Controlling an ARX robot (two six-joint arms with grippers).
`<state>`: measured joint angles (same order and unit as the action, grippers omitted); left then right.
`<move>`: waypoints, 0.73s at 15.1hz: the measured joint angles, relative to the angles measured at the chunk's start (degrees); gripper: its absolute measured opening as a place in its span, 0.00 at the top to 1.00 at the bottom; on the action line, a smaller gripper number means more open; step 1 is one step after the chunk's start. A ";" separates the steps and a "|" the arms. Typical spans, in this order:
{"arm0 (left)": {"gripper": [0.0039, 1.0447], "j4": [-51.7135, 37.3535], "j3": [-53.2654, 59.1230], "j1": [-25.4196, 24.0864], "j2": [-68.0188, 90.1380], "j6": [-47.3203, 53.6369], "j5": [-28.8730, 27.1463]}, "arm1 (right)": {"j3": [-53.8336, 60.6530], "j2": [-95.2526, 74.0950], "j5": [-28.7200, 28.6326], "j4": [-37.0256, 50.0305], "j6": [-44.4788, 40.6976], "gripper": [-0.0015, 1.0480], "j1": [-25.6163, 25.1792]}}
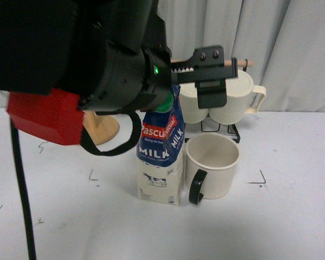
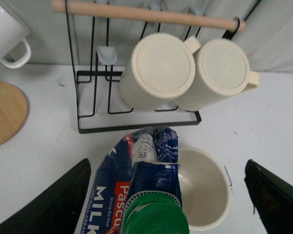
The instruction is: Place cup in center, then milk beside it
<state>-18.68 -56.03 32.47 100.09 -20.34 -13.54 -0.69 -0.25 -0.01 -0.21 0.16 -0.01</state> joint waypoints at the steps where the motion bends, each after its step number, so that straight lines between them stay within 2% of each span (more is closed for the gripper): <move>1: 0.04 -1.99 1.86 -0.42 -2.64 -0.79 0.02 | 0.00 0.00 0.00 0.00 0.02 0.06 0.00; 2: 0.07 -4.96 4.15 -0.66 -5.70 -1.03 -0.20 | 0.00 0.00 0.00 0.00 0.00 0.06 0.00; 4: 0.06 -9.97 9.84 -1.03 -14.51 -1.09 -0.33 | 0.00 0.00 0.00 0.00 0.02 0.06 0.00; 6: 0.06 -10.23 15.34 -0.28 -25.92 1.53 -3.61 | 0.00 0.00 0.00 0.00 0.00 0.06 0.00; 7: 0.16 -13.53 19.32 0.11 -30.71 6.29 -10.58 | 0.00 0.00 -0.02 0.00 0.00 0.06 0.00; 8: 0.28 -12.55 25.83 -2.14 -38.42 12.26 -13.57 | 0.00 0.00 0.00 0.00 0.00 0.06 0.00; 9: 0.40 -12.57 32.24 -6.32 -44.87 15.80 -13.16 | 0.00 0.00 0.02 0.00 0.02 0.06 0.00; 11: 0.64 -12.57 38.95 -11.37 -51.52 18.38 -7.89 | 0.00 0.00 -0.02 0.00 0.00 0.06 0.00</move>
<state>-31.24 -17.08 21.10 48.58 -1.96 -21.43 -0.69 -0.25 -0.03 -0.21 0.16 -0.01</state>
